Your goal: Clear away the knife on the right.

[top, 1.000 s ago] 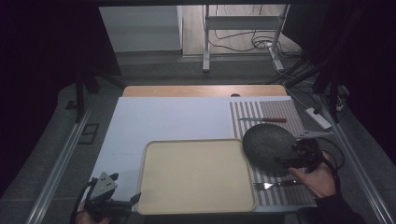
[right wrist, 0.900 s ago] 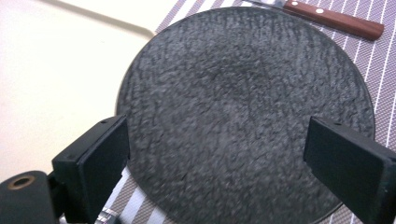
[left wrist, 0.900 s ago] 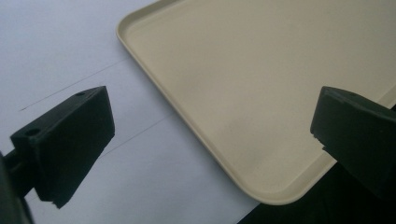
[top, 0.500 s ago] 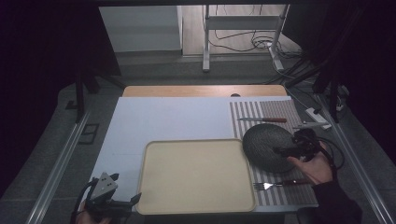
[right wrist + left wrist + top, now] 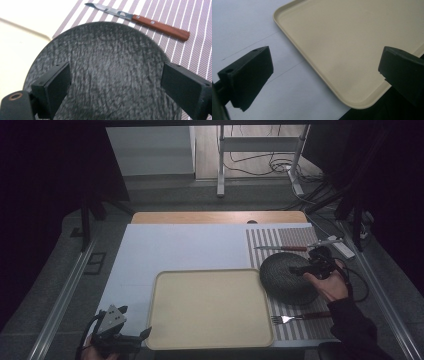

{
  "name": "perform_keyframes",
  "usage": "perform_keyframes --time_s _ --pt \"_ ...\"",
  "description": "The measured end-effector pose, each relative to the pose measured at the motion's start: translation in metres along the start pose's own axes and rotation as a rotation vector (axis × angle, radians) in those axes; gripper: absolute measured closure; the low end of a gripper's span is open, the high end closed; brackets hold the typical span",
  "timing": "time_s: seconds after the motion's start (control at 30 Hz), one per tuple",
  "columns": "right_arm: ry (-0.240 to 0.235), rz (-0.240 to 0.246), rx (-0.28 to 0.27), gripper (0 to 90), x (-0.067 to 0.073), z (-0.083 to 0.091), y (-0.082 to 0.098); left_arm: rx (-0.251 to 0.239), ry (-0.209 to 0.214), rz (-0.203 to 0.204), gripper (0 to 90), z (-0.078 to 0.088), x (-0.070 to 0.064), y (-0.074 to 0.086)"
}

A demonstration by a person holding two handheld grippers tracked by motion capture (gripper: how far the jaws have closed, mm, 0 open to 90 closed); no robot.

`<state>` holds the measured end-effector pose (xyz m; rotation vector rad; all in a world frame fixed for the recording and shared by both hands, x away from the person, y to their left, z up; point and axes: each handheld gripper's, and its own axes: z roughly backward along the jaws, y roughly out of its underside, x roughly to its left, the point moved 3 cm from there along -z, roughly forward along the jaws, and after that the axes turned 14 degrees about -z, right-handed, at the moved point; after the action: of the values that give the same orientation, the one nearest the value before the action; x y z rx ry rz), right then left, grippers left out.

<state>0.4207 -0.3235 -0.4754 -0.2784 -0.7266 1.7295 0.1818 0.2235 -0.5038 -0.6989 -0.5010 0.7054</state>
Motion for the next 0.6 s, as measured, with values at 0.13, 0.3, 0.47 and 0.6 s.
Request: perform_keyframes --time_s 0.13,0.3,0.47,0.6 --pt "0.000 -0.013 -0.012 9.8 -0.004 -0.005 -0.010 0.002 0.000 -0.003 0.0 0.000 0.000 0.000" --pt "0.017 -0.014 -0.024 9.6 -0.008 -0.010 -0.021 0.002 0.001 -0.006 0.0 0.000 0.000 0.000" --pt "0.039 -0.028 -0.016 8.7 -0.017 -0.024 -0.035 0.002 0.003 -0.009 0.0 0.000 -0.001 0.000" --pt "0.063 -0.034 0.003 8.6 -0.023 -0.034 -0.043 0.004 0.004 -0.011 0.0 -0.001 -0.001 0.000"
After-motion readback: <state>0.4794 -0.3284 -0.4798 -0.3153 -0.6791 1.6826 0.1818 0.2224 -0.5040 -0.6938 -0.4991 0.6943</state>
